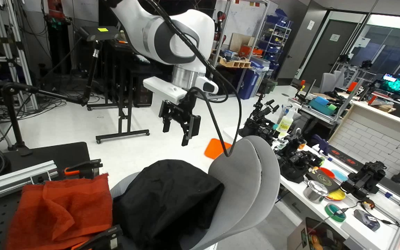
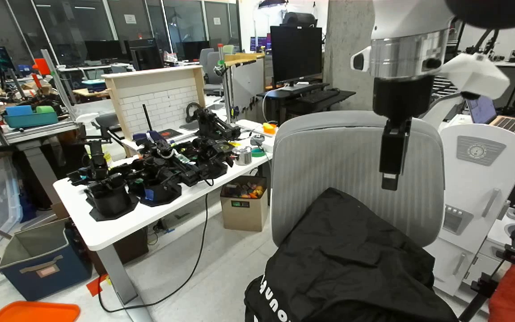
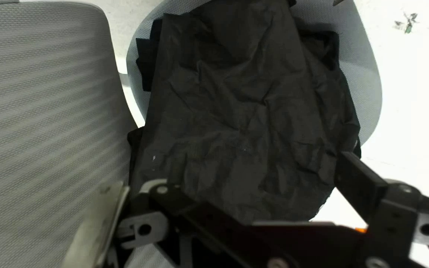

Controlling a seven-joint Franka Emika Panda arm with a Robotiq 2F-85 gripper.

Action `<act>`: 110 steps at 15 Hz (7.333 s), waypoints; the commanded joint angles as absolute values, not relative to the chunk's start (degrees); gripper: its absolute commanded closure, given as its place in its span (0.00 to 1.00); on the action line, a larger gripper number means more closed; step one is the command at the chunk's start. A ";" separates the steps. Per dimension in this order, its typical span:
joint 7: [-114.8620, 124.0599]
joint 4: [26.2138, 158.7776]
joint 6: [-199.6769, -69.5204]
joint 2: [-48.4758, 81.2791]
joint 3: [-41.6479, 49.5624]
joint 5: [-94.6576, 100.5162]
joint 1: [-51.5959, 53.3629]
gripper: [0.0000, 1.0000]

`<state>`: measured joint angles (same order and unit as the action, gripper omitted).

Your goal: Put the black clothing on the backrest of the chair then put the red towel on the backrest.

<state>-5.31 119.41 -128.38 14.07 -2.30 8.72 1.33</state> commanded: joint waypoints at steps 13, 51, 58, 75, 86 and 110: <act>-4.23 101.81 -129.59 39.88 -0.30 15.14 5.35 0.00; 3.57 106.59 -133.25 30.69 6.28 25.95 10.15 0.99; 4.21 109.15 -131.75 17.83 5.43 27.40 8.41 0.99; -2.37 99.30 -121.64 9.61 7.52 6.98 -7.41 0.99; -6.26 78.88 -111.10 16.08 12.13 -5.07 -18.20 0.99; -5.87 56.15 -103.55 44.17 3.34 -8.21 -15.30 0.99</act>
<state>-5.26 62.28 -106.78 39.75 4.50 -7.28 -14.53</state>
